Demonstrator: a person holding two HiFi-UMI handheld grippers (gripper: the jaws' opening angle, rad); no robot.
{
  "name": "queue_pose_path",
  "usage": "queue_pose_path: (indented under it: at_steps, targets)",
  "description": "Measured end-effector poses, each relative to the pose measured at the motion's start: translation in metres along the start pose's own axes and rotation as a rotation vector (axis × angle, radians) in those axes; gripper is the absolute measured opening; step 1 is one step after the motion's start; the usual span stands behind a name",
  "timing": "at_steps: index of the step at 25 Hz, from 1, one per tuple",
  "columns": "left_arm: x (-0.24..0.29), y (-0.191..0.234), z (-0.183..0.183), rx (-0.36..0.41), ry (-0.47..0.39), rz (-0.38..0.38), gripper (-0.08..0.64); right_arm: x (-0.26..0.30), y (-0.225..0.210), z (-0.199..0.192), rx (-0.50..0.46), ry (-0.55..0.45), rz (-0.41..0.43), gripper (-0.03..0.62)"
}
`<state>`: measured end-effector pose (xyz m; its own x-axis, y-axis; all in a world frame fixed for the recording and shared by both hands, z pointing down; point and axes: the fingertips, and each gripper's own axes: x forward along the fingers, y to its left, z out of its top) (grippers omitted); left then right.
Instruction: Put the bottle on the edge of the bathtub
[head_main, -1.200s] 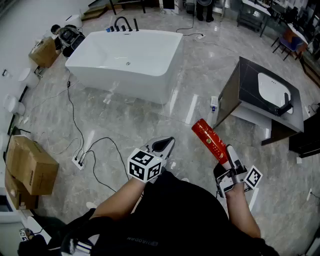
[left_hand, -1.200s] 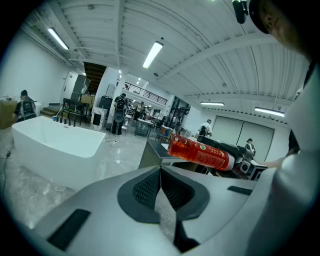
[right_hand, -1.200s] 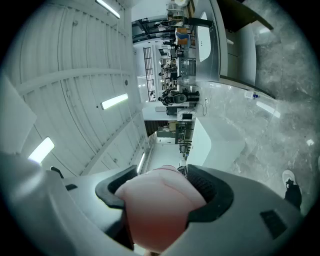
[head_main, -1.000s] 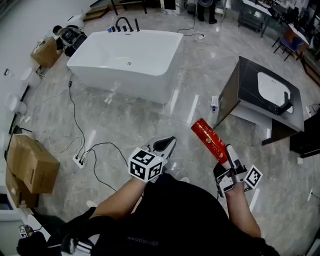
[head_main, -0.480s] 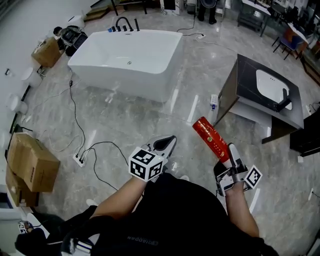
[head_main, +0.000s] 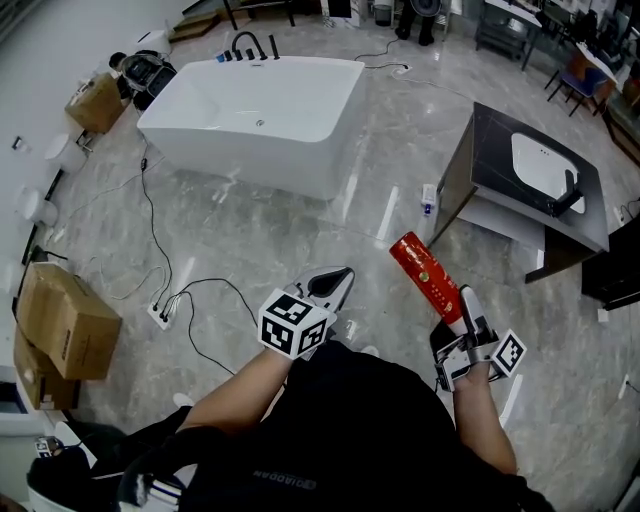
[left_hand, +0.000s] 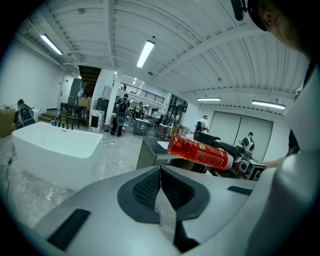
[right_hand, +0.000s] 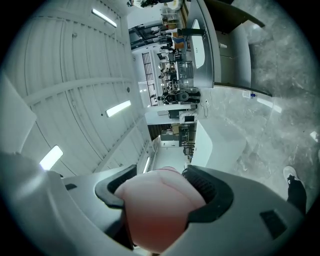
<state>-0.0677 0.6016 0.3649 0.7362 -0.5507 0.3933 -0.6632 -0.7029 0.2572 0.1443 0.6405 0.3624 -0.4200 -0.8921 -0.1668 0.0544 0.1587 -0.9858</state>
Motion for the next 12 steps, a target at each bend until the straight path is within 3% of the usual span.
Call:
queue_pose_path:
  at_steps: [12]
  targets:
    - [0.0019, -0.0057, 0.0044, 0.031, 0.024, 0.008, 0.017, -0.0035, -0.0006, 0.0079, -0.003, 0.006, -0.006, 0.318]
